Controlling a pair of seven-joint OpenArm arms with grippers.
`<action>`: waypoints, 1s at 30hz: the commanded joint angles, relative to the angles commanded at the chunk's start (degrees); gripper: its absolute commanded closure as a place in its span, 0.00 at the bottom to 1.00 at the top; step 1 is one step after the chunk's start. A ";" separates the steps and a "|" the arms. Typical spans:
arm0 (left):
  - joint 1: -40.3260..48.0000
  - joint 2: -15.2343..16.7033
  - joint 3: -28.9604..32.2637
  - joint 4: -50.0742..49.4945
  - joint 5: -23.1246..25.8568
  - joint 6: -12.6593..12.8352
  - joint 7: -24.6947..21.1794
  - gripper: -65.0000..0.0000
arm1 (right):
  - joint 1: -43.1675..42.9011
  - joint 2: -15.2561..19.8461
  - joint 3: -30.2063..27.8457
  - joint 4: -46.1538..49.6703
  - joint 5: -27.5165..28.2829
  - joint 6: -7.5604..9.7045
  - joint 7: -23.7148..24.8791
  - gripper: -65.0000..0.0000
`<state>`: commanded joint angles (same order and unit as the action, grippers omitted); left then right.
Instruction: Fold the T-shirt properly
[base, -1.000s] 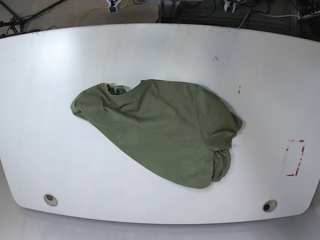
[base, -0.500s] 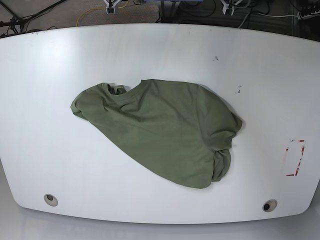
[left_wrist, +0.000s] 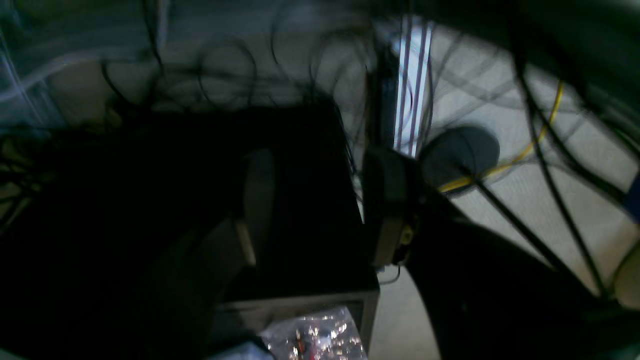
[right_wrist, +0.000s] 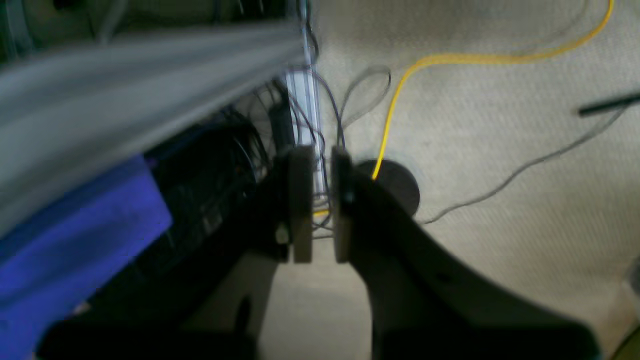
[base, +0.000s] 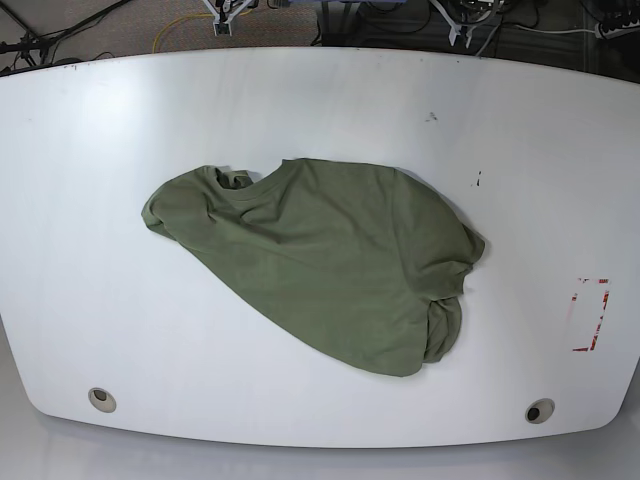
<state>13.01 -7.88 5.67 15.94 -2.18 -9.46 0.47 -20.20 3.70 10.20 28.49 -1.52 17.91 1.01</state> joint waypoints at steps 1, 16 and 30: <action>-0.09 0.00 -0.02 -0.16 0.00 -0.01 0.02 0.60 | 0.11 0.02 0.04 -0.06 0.05 0.03 0.00 0.91; 13.17 0.49 -1.10 17.91 0.80 0.16 -1.62 0.59 | -9.77 -0.03 0.72 13.35 -0.37 -0.29 0.78 0.91; 17.66 0.44 -1.27 25.53 2.42 0.36 -3.93 0.60 | -11.45 0.17 -0.27 15.44 0.56 -1.00 1.54 0.91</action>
<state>30.67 -7.45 4.40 41.47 0.23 -9.10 -3.46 -31.65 3.86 9.93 43.94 -0.96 16.91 2.55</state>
